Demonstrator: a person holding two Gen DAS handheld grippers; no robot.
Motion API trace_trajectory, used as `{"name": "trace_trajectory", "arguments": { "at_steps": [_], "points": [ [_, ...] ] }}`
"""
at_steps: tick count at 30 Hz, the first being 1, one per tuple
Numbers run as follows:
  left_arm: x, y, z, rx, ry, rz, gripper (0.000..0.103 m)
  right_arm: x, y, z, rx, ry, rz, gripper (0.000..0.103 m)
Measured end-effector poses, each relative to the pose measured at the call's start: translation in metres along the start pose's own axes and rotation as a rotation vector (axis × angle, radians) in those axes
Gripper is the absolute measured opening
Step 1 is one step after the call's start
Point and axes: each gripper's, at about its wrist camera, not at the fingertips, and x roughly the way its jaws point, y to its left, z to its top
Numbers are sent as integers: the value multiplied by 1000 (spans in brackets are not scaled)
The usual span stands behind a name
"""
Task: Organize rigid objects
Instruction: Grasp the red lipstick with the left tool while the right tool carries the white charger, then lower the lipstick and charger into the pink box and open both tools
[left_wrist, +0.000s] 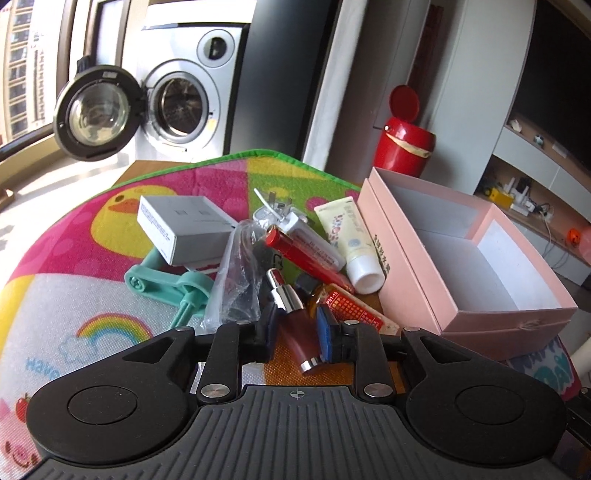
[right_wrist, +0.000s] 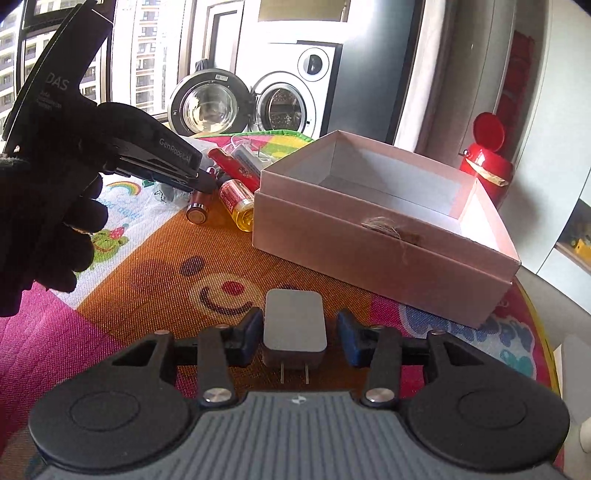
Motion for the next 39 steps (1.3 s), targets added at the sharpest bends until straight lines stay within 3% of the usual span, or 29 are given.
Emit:
{"name": "trace_trajectory", "arguments": {
  "at_steps": [6,13,22,26,29,33,35,38,39],
  "points": [
    [0,-1,-13,80,-1,2,28,0,-1,-2,15,1,16,44],
    [-52,-12,-54,223,95,-127,24,-3,1,-2,-5,-5,48,37],
    [-57,-28,-70,300,42,-103,24,-18,-4,-5,-8,17,80,33],
    [-75,-32,-73,319,11,-190,24,-44,-19,-6,-9,-18,40,32],
    [-92,-42,-45,309,-64,-263,24,-74,-37,13,-23,-127,-13,32],
    [-109,-77,39,313,-256,-349,24,-93,-59,74,-61,-293,-144,32],
    [-99,-93,80,286,-268,-375,25,-88,-72,103,-55,-345,-172,34],
    [-71,-94,113,179,-221,-421,25,-74,-86,121,-8,-349,-206,54],
    [-66,-91,113,165,-209,-410,25,-72,-88,117,6,-345,-198,56]
  ]
}}
